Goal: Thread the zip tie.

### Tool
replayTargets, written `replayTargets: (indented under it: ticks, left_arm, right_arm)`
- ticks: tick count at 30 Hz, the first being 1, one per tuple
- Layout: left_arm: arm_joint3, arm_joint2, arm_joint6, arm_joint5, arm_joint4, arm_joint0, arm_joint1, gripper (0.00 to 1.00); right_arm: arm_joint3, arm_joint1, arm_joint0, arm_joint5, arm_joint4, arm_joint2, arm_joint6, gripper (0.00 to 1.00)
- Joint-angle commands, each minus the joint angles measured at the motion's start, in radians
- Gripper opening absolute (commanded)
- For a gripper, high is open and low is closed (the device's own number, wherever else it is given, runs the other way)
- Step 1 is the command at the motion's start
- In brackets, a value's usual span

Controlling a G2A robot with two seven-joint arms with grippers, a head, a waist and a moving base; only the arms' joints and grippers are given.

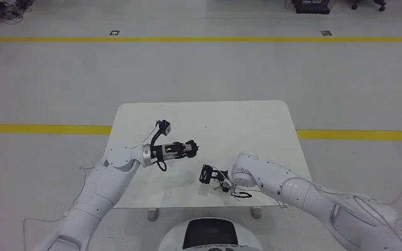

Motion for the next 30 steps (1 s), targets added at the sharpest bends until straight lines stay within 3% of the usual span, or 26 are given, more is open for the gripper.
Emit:
replayTargets:
  ticks: [1,11,15,20,30]
  left_arm:
    - [0.000,0.000,0.000,0.000,0.000,0.000,0.000,0.00]
    - [0.000,0.000,0.000,0.000,0.000,0.000,0.000,0.00]
    - [0.000,0.000,0.000,0.000,0.000,0.000,0.000,0.00]
    - [0.000,0.000,0.000,0.000,0.000,0.000,0.000,0.00]
    - [0.000,0.000,0.000,0.000,0.000,0.000,0.000,0.00]
  right_arm:
    - [0.006,-0.005,0.000,0.000,0.000,0.000,0.003,0.16]
    - [0.037,-0.024,0.000,0.000,0.003,0.000,0.013,0.11]
    - [0.049,-0.031,-0.001,0.000,0.003,0.000,0.013,0.01]
    - [0.054,-0.038,0.000,0.000,0.000,0.000,0.017,0.00]
    - [0.010,-0.015,0.009,0.000,-0.014,0.000,0.025,0.00]
